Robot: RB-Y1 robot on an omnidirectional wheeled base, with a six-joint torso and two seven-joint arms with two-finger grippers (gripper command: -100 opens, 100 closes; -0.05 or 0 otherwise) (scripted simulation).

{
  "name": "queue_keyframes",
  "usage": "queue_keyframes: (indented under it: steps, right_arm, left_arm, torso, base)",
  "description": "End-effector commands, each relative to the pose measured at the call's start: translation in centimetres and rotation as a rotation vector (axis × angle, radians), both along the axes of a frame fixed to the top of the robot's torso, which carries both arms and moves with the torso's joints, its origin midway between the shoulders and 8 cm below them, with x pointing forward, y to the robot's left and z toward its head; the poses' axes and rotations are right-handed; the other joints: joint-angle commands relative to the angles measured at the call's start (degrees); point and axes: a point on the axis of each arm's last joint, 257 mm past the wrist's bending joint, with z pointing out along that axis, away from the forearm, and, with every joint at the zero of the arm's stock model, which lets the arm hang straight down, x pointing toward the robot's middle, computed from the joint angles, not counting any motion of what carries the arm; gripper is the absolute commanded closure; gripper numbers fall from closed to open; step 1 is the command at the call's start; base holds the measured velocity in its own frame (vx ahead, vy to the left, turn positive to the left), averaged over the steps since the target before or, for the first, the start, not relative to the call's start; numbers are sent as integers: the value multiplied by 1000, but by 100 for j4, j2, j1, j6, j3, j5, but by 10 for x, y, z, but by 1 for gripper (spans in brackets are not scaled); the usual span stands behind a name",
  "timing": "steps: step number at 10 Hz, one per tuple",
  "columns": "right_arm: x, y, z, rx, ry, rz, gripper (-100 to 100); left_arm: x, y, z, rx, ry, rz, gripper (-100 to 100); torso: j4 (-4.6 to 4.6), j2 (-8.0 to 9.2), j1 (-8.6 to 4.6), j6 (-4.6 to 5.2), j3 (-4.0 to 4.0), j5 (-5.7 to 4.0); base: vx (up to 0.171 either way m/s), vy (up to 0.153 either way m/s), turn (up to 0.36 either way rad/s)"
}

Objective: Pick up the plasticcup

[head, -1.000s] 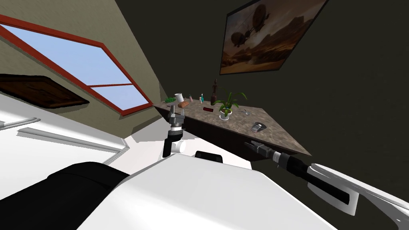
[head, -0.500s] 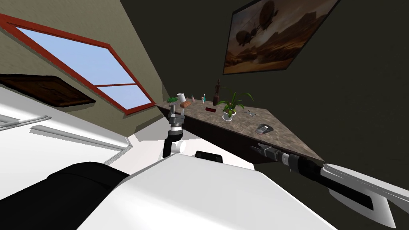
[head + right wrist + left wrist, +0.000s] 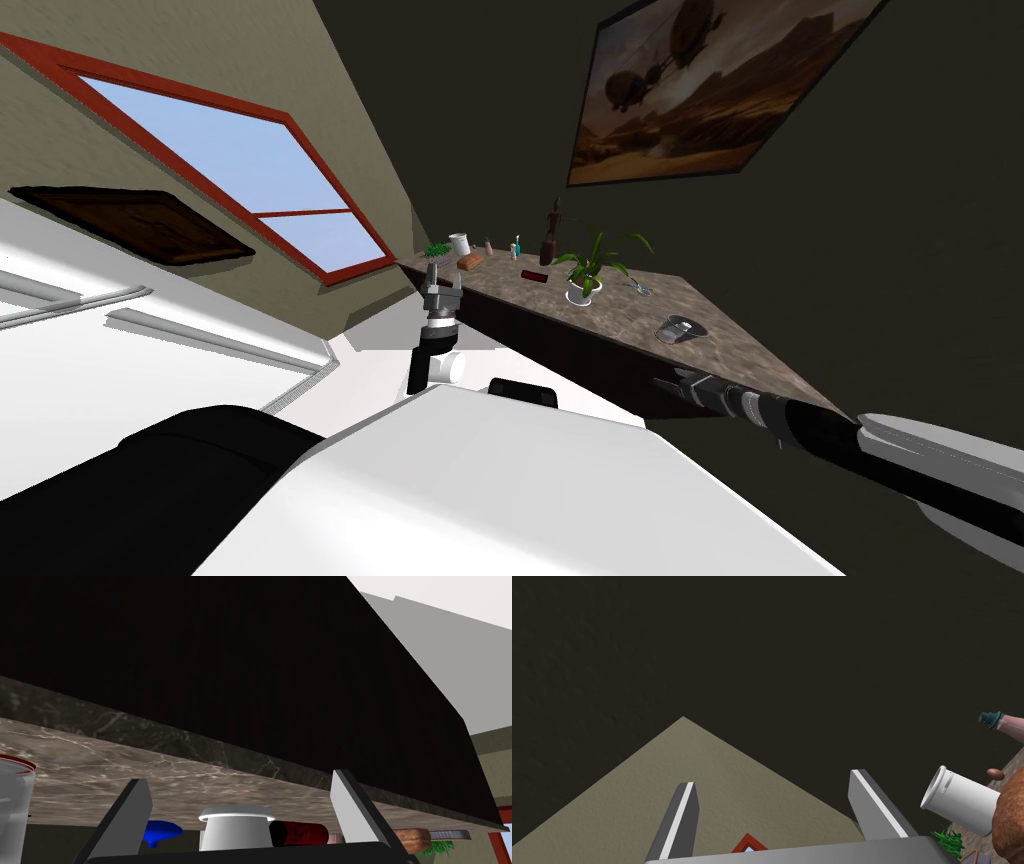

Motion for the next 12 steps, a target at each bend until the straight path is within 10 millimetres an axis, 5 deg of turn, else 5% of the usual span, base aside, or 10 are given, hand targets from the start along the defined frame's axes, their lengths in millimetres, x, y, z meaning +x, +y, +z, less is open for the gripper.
queue_keyframes:
  steps: [1,4,5,7,9,11,12]
  right_arm:
    - [-3,-15,5,-52,19,16,-100]
    - [-18,-66,15,-198,83,40,-100]
    - [-18,-66,16,-201,84,42,-100]
    - [-32,-109,30,-326,142,64,-100]
    - [-5,-106,45,-335,96,72,-100]
    - [-32,-110,31,-328,143,65,-100]
    - [-38,-129,39,-383,170,75,-100]
  left_arm:
    - [0,0,0,0,0,0,0]
    - [0,0,0,0,0,0,0]
    - [0,0,0,0,0,0,0]
    - [0,0,0,0,0,0,0]
    - [0,0,0,0,0,0,0]
    - [0,0,0,0,0,0,0]
    - [0,0,0,0,0,0,0]
  torso:
    - [0,0,0,0,0,0]
    - [-1,-2,-13,1,-1,-3]
    - [-1,-3,-10,0,-2,-3]
    - [-2,-9,-13,-2,-5,-2]
    - [-4,-17,-13,0,-11,-2]
    - [2,11,-29,4,6,-9]
    - [4,19,-34,4,11,-10]
  base:
    - [33,64,26]
    - [40,55,46]
    - [44,47,23]
    - [74,52,64]
    - [50,31,11]
    - [-6,-1,-1]
    - [28,18,51]
